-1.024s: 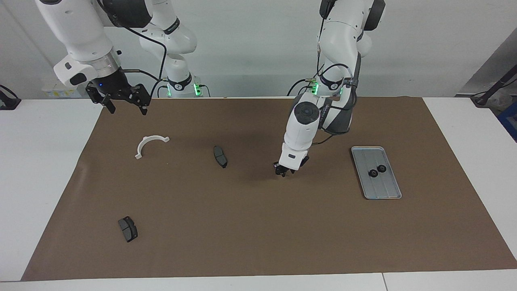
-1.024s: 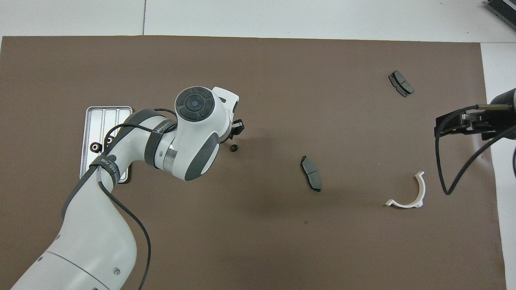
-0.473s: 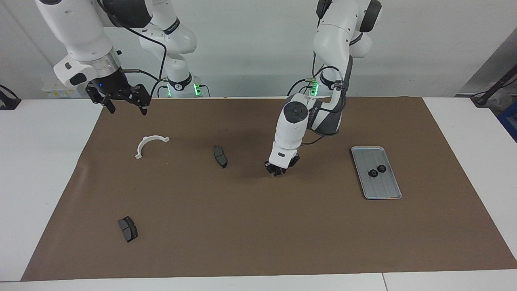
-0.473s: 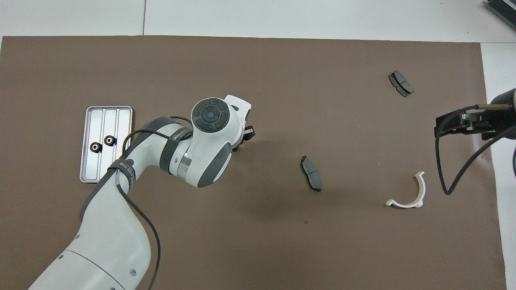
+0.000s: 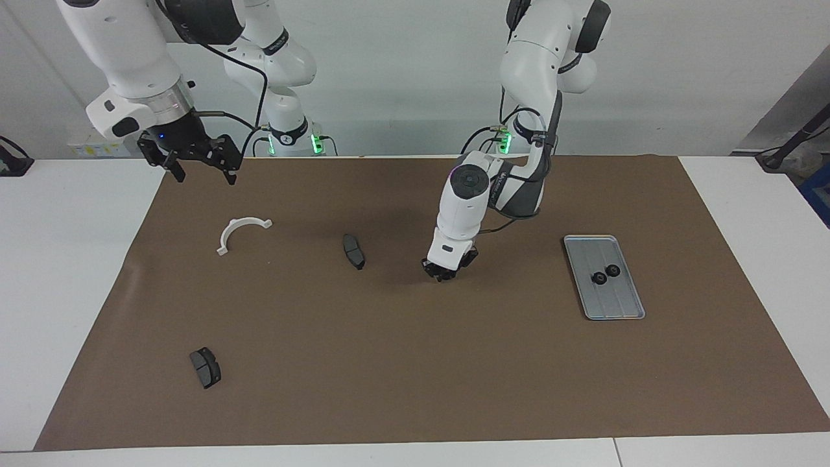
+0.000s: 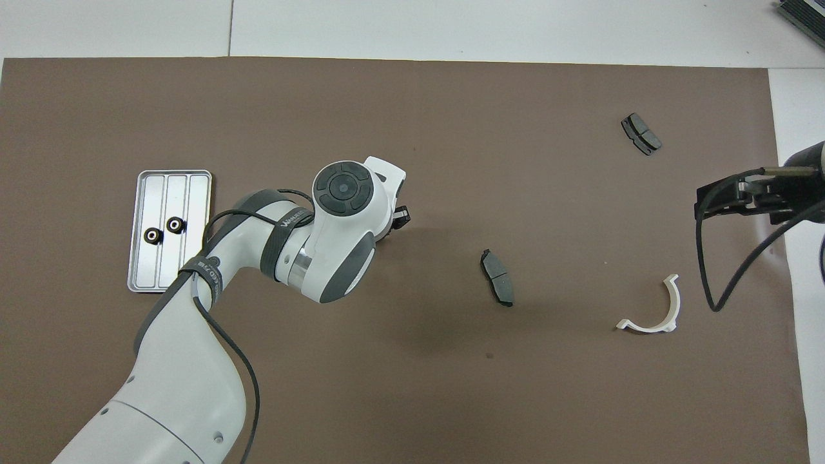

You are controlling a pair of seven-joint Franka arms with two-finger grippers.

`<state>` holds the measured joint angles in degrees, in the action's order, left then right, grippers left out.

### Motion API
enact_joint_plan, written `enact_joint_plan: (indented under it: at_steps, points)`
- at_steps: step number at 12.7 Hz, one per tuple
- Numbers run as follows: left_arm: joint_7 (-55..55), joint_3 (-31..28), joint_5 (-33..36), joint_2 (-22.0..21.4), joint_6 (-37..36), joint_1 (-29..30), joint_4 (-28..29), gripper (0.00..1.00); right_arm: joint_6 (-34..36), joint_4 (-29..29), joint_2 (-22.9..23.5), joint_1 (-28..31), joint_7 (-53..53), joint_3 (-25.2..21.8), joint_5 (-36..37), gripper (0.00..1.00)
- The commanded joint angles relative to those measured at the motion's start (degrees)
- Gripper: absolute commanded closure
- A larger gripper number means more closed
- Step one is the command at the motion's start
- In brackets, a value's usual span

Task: Pick bearing gear from pile to tray
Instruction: 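Carry the bearing with the left gripper and lower it into the tray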

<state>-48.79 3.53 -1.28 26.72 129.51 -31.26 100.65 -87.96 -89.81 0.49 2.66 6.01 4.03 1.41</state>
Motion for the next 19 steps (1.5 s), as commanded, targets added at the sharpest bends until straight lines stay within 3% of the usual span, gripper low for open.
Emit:
enact_joint_plan:
  at_steps: [1,9,14,19]
  points:
    - [-0.6,-0.5,-0.4,-0.8,0.4,-1.7,3.0,0.64,-0.7,-1.1,-0.8,0.5,-1.8,0.2,-0.9,0.00]
    - [-0.5,-0.5,-0.4,-0.4,0.4,-1.8,3.1,0.67,-0.8,-1.1,-0.8,0.5,-1.8,0.2,-0.9,0.00]
    - [-0.5,-0.5,-0.4,-0.4,0.2,-1.8,3.1,0.85,-0.7,-1.1,-0.8,0.5,-1.8,0.2,-0.9,0.00]
    - [-0.2,-0.6,-0.4,-1.0,-1.7,-0.9,1.7,0.94,-0.8,-1.1,-0.8,0.5,-1.8,0.2,-0.9,0.00]
